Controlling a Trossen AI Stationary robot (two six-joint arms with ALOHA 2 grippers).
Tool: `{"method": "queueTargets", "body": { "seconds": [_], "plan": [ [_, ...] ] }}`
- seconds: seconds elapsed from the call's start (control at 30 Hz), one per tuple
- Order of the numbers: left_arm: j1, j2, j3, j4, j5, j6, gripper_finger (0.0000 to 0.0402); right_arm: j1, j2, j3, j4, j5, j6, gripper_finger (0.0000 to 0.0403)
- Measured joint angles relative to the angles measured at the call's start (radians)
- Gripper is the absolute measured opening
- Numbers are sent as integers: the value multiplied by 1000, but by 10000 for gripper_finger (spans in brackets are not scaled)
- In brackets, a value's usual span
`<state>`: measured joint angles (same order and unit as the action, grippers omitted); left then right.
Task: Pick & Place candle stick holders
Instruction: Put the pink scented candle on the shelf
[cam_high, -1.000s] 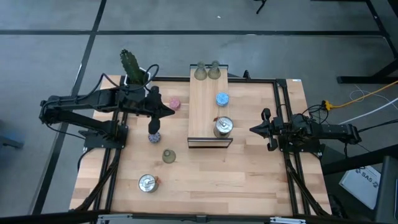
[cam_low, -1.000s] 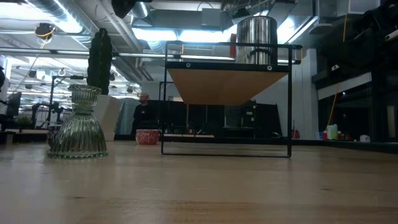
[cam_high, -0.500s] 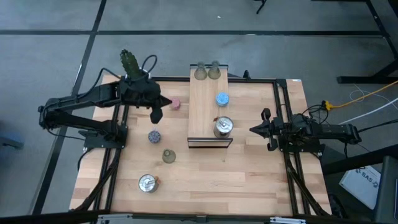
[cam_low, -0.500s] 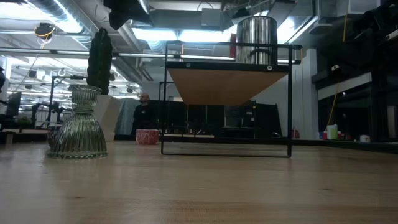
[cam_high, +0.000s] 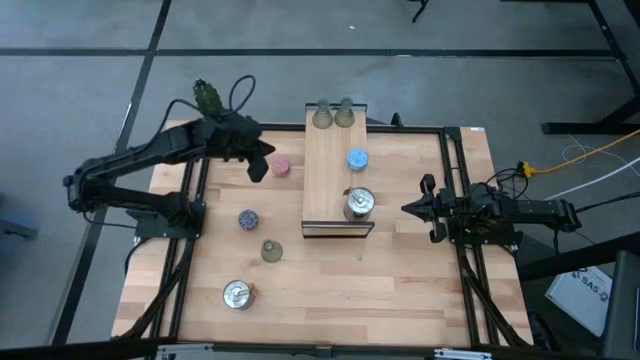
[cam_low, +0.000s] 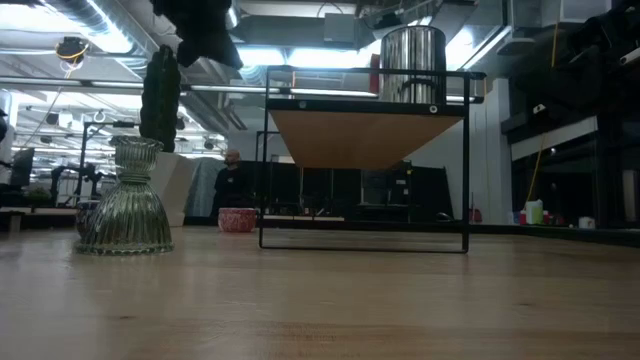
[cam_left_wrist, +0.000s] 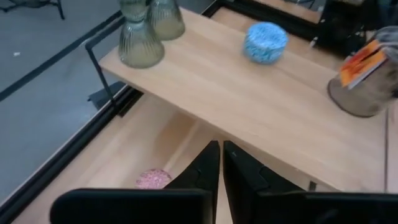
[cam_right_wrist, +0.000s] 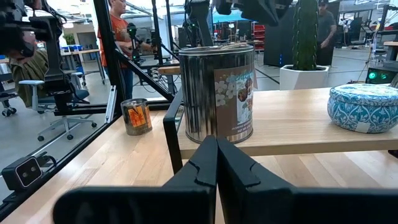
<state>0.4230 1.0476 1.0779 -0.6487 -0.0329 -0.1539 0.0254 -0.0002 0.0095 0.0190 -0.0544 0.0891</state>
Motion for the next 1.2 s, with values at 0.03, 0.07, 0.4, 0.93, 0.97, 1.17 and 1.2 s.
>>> {"method": "queueTargets", "body": {
  "seconds": [0.03,0.07,0.4,0.93,0.97,1.17,1.2],
  "plan": [
    [3,11,0,2,0,1,19,0,0,0,0,0,0,5],
    [5,23,0,0,0,5,21,0,0,0,0,0,0,5],
    [5,129,0,-98,1,71,43,0,0,0,0,0,0,5],
    [4,212,-18,-132,36,415,143,0,0,0,0,0,0,5],
    [4,212,-26,-134,36,424,153,0,0,0,0,0,0,5],
    [4,212,-69,-128,35,442,218,0,0,0,0,0,0,5],
    [4,212,-78,-126,35,452,229,0,0,0,0,0,0,5]
  ]
}}
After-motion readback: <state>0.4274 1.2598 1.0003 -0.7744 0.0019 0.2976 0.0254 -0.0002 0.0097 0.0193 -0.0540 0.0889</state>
